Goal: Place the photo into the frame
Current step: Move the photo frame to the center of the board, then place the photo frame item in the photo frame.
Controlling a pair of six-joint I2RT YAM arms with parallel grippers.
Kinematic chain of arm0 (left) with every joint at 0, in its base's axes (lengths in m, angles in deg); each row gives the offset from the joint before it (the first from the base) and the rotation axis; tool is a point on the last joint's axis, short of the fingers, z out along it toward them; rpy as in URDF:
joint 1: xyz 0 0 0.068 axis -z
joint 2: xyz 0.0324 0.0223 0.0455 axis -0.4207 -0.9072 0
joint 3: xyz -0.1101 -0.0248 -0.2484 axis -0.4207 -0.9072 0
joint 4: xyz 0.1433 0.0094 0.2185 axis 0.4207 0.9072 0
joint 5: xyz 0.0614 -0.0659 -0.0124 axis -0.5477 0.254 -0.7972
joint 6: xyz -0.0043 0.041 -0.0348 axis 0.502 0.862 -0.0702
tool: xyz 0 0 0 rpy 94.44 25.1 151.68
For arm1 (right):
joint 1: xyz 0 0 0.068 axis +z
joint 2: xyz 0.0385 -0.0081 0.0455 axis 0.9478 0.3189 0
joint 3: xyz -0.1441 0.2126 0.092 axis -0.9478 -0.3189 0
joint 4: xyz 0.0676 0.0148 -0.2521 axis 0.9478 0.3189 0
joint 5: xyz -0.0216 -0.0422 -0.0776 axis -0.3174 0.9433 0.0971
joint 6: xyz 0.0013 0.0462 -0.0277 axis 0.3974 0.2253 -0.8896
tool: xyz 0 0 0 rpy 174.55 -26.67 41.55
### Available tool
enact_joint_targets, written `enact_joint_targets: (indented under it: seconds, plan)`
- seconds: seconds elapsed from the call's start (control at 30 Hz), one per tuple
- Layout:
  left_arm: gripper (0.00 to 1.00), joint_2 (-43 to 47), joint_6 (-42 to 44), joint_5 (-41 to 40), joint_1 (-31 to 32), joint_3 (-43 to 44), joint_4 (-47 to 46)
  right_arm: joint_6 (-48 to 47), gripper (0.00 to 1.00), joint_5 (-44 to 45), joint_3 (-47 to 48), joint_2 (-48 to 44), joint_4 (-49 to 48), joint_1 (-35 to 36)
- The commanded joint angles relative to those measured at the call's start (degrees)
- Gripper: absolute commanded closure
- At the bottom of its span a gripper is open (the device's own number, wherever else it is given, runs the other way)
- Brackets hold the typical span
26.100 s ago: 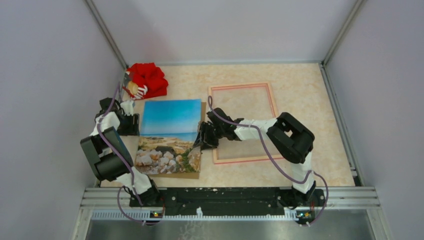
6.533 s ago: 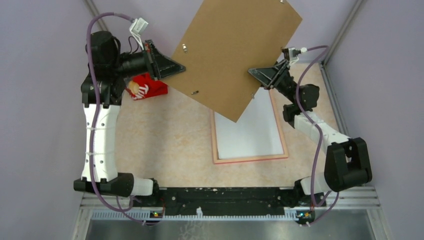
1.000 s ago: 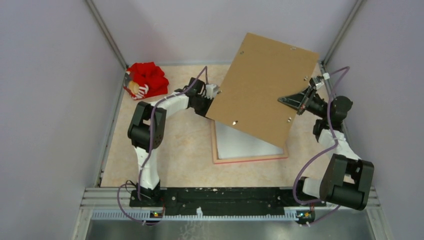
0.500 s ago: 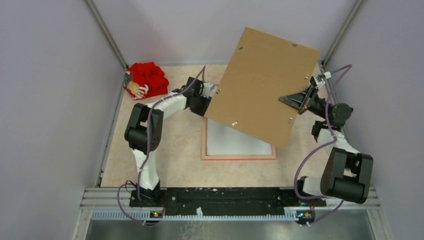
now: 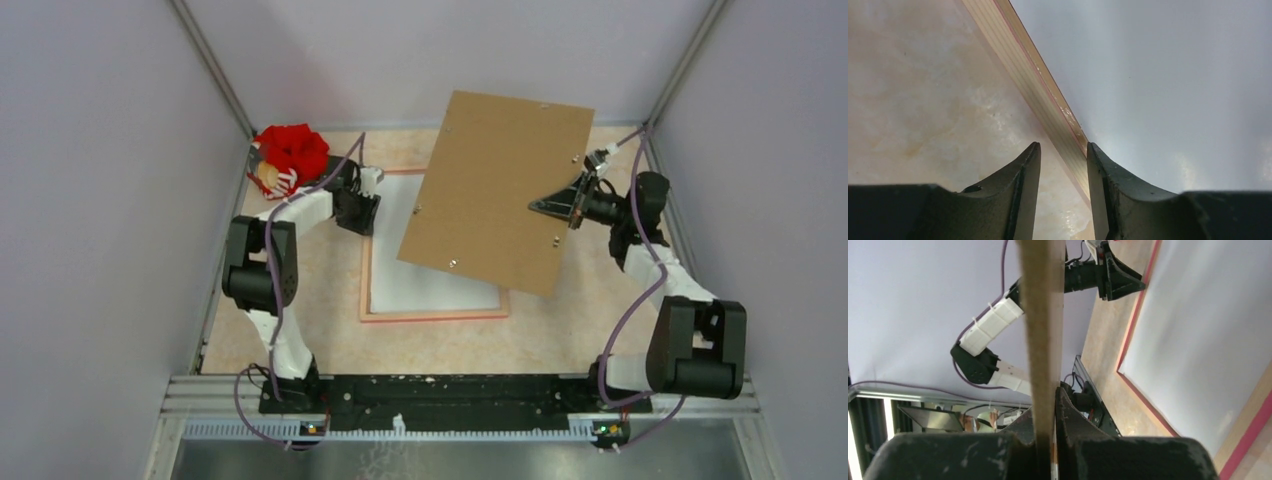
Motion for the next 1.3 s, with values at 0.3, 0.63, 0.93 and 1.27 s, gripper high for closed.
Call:
enact_joint_targets:
  seconds: [0.3, 0.63, 0.93, 1.27]
  plan:
    - [0.12, 9.54, 4.16, 12.72, -8.88, 10.84, 11.49, -40.5, 1.0, 4.72, 19.5, 11.68, 45.6, 10.54]
    - [0.15, 12.22, 7.69, 10.45, -12.48, 6.44, 12.23, -43.41, 1.0, 3.32, 31.07, 24.84, 49.74, 14.37]
    - [0.22, 11.55, 8.77, 8.85, -12.5, 1.18, 9.97, -42.33, 1.0, 2.45, 35.84, 32.24, 48.38, 17.88]
    - [0.32, 8.69, 7.9, 12.68, -12.41, -1.62, 6.62, -39.27, 1.0, 2.62, 36.1, 35.87, 44.28, 20.76]
